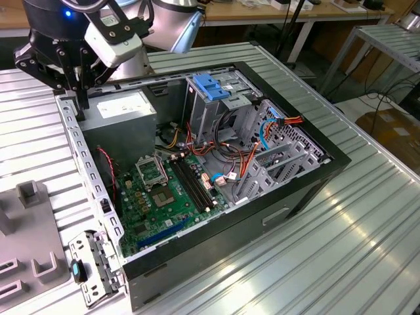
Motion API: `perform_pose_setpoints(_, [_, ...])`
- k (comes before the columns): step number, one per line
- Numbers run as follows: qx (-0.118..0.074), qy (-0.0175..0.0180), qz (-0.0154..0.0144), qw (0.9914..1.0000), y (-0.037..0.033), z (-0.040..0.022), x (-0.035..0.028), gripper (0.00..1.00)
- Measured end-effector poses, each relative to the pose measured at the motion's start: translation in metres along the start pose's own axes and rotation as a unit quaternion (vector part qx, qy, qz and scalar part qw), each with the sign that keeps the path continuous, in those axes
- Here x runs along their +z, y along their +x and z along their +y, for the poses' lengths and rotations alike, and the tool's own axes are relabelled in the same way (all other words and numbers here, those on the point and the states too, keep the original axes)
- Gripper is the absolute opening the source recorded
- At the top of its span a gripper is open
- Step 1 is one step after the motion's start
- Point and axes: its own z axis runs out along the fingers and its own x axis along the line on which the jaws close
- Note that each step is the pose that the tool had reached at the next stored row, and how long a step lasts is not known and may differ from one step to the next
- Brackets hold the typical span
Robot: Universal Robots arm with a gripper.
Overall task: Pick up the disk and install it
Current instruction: 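Reach for the disk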
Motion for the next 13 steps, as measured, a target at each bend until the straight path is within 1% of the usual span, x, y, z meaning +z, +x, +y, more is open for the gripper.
perform_pose_setpoints(4, [0.0, 0.0, 0.0004, 1.0, 0.0031, -0.0002, 0.0003, 0.11])
perform_pose_setpoints(13, [0.0, 0.0001, 0.0014, 1.0, 0.0074, -0.0006, 0.0009, 0.11])
